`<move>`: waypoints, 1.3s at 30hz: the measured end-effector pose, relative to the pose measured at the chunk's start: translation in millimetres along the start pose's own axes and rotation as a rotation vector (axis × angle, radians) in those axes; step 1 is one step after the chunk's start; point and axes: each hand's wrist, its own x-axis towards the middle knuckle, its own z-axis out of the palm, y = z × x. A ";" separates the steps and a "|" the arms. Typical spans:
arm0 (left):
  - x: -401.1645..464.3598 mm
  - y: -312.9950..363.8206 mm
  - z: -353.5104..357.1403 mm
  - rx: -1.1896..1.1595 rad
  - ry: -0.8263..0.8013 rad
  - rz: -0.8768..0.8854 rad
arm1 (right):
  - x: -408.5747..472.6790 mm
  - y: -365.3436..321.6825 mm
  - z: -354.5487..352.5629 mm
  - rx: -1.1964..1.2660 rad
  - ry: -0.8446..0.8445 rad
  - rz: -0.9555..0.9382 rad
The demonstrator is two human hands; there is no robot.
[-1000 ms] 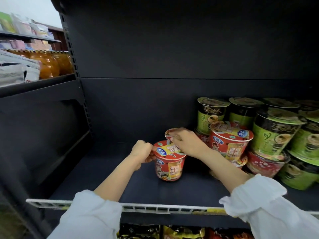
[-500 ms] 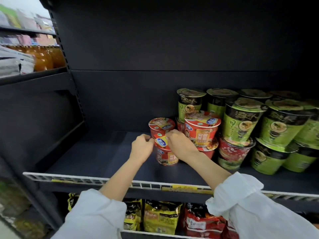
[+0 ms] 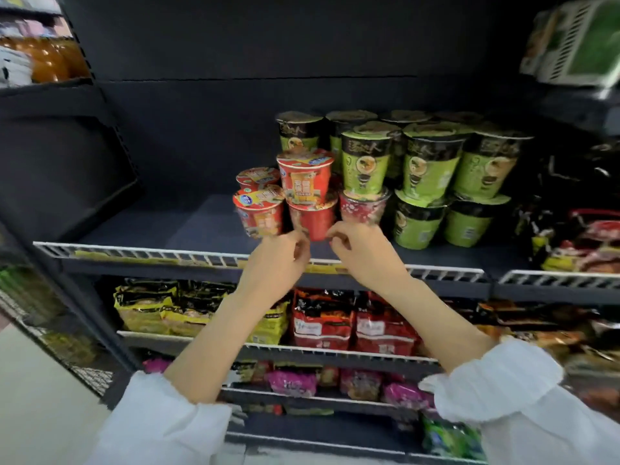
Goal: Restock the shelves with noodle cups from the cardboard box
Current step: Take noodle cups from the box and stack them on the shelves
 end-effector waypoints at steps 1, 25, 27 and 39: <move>-8.0 16.0 7.9 -0.002 -0.023 0.025 | -20.1 9.3 -11.0 -0.002 0.009 0.045; -200.4 462.3 286.5 -0.114 -0.795 0.505 | -473.3 299.0 -231.2 -0.037 0.048 0.937; -207.1 481.6 317.6 0.001 -0.896 0.549 | -492.3 324.9 -239.7 0.022 0.083 1.052; -215.9 491.8 397.4 0.446 -1.027 0.467 | -527.8 397.8 -209.5 0.466 -0.397 1.218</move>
